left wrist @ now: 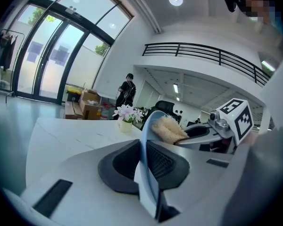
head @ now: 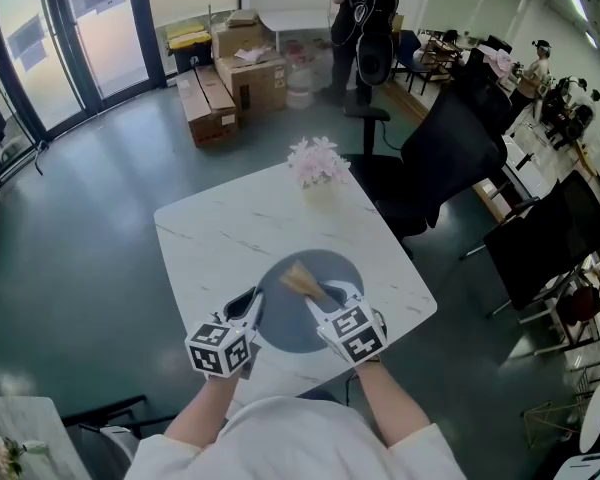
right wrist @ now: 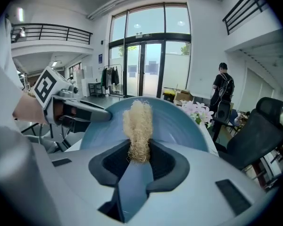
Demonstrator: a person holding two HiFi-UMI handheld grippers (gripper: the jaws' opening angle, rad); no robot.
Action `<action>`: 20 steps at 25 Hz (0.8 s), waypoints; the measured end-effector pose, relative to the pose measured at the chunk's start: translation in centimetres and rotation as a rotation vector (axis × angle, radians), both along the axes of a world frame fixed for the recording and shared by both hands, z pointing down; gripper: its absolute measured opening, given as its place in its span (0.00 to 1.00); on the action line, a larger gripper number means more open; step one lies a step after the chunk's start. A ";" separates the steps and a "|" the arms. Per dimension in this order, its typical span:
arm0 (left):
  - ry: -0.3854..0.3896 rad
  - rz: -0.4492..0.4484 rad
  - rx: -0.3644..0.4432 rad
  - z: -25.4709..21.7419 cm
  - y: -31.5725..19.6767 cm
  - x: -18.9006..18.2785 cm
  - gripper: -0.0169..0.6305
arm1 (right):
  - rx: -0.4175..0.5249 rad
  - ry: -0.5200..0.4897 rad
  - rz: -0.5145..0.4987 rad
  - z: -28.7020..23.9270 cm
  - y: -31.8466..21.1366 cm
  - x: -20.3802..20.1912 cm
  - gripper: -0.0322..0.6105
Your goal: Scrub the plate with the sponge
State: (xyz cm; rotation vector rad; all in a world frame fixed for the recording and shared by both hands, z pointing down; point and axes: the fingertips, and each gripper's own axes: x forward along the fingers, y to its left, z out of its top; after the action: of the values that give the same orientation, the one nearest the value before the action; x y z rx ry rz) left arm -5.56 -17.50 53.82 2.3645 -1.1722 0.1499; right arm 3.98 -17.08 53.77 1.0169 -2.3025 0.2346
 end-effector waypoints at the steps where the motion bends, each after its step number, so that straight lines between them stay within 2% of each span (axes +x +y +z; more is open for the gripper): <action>1: 0.000 0.000 -0.001 0.1 0.0 0.0 0.09 | 0.007 0.006 0.023 -0.1 -0.5 0.8 0.24; 5: -0.005 -0.011 -0.001 0.1 -0.2 -0.6 0.09 | 0.020 0.050 0.132 0.3 -1.9 4.7 0.24; 10: -0.012 -0.050 0.016 -0.3 -1.4 -1.6 0.09 | -0.088 0.099 0.203 3.4 -1.1 7.8 0.24; 15: -0.022 -0.081 0.044 -1.0 -2.5 -2.5 0.09 | -0.160 0.112 0.197 6.1 0.8 7.6 0.24; 20: -0.010 -0.117 0.058 -1.6 -3.5 -3.1 0.09 | -0.245 0.114 0.121 8.6 3.6 5.3 0.24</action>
State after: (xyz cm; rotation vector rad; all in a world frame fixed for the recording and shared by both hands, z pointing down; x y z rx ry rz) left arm -8.68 -21.02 52.20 2.3393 -1.3330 0.0885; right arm 9.26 -13.50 62.40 1.0167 -2.0533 0.4825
